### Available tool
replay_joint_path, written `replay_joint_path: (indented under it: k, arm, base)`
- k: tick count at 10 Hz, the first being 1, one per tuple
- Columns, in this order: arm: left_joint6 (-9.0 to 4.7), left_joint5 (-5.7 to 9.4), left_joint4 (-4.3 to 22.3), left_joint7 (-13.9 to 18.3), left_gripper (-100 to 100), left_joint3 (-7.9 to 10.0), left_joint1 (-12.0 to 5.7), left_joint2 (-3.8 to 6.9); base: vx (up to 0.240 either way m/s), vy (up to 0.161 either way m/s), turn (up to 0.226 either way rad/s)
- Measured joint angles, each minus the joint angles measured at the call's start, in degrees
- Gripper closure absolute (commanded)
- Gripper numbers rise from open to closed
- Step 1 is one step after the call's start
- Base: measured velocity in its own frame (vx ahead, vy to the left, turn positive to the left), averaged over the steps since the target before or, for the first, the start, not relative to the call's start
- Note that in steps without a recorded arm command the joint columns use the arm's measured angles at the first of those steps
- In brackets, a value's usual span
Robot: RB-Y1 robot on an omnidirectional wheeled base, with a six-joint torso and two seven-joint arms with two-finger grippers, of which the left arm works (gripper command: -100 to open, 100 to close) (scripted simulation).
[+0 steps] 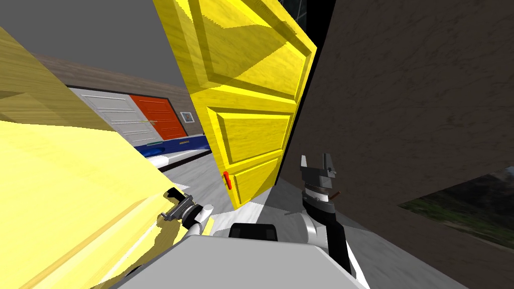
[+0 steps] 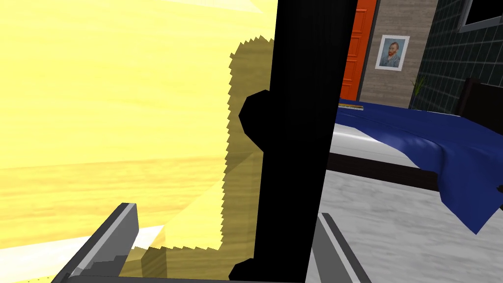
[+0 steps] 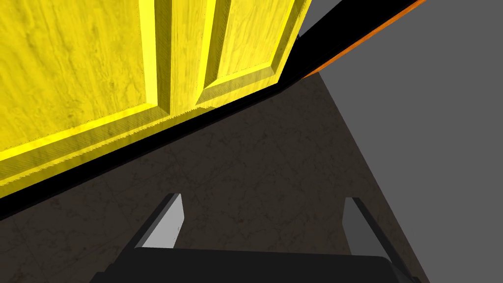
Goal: Push the door open
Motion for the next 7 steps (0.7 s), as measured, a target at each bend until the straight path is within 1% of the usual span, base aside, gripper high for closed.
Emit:
replay_joint_path:
  k: [1, 2, 3, 4, 5, 6, 7]
  arm:
    - [0.33, 0.69, -2.68, -1.68, 100, 0.58, 1.27, -0.83]
    - [-0.5, 0.77, -1.15, -1.19, 100, 0.63, 0.63, -0.66]
    - [-1.54, 0.7, 2.77, 0.56, 100, 0.64, -1.13, 0.48]
    - [-1.66, 0.63, 1.19, 0.37, 100, 0.63, -0.14, -0.04]
    - [-1.54, 0.66, 1.21, 0.49, 100, 0.64, -0.05, 0.13]
    - [-0.84, 1.15, -1.29, -0.55, 100, 1.01, 1.24, -0.36]
    - [-1.22, 1.26, 0.33, -0.46, 100, 1.14, 0.29, -0.01]
  base:
    - [-0.02, 0.072, -0.05]
    - [-0.015, 0.039, -0.021]
    - [0.005, 0.016, -0.013]
    - [0.01, -0.008, 0.009]
    - [0.002, 0.026, -0.06]
    - [-0.012, 0.039, -0.008]
    - [-0.006, 0.06, -0.085]
